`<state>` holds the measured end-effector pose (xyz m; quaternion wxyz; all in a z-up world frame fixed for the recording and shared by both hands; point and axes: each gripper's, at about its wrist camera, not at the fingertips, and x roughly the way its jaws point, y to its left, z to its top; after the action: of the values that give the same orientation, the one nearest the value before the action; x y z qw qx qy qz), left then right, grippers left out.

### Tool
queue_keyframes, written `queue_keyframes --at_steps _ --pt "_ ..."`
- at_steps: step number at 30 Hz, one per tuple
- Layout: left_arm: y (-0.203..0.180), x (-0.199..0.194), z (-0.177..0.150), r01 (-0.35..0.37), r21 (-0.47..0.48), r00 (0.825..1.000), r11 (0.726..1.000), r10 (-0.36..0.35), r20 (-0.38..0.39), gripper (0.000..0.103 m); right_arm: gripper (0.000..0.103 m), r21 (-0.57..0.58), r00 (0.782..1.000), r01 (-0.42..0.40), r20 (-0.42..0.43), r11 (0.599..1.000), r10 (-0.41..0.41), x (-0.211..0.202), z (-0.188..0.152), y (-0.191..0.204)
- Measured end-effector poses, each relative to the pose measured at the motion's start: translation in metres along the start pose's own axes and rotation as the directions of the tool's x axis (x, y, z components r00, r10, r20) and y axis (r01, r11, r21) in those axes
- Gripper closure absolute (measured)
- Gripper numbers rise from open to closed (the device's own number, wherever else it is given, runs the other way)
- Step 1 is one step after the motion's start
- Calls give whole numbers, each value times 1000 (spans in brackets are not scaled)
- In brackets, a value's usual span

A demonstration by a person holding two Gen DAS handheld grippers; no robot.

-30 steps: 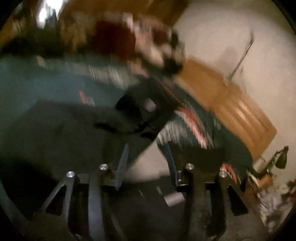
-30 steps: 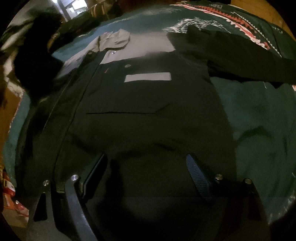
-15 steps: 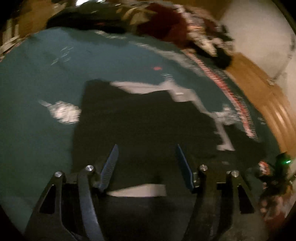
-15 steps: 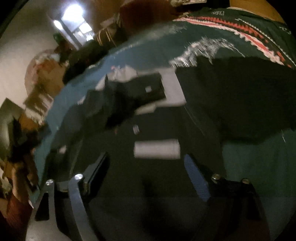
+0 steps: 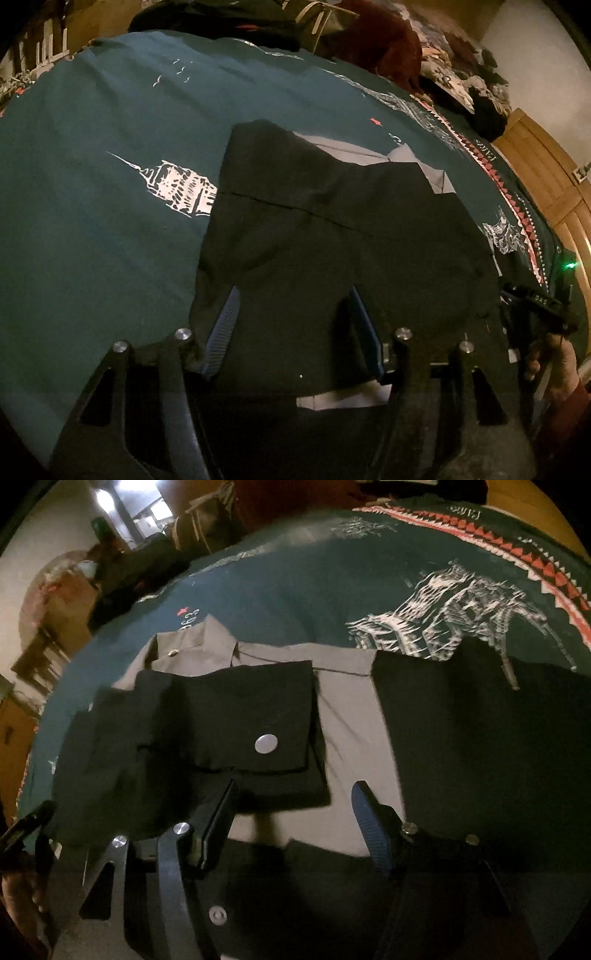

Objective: Fold large clothes

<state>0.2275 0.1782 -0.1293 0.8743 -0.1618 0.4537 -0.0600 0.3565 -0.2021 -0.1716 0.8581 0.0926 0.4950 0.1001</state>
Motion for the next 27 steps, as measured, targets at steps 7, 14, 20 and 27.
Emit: queue_keyframes --at_steps 7,14,20,27 --pt "-3 0 -1 -18 26 1000 1000 18 3 43 98 -24 999 -17 45 1000 18 -3 0 9" --pt "-16 -13 -2 -66 53 997 996 64 43 44 99 28 1000 15 19 1000 -15 -27 -10 -34" --pt "-27 -18 4 -69 49 995 996 65 78 40 89 23 985 85 145 996 -88 -59 -7 -25" --pt "-37 11 -11 -119 86 993 989 119 5 35 63 -25 995 -84 -52 996 83 -8 -26 -9"
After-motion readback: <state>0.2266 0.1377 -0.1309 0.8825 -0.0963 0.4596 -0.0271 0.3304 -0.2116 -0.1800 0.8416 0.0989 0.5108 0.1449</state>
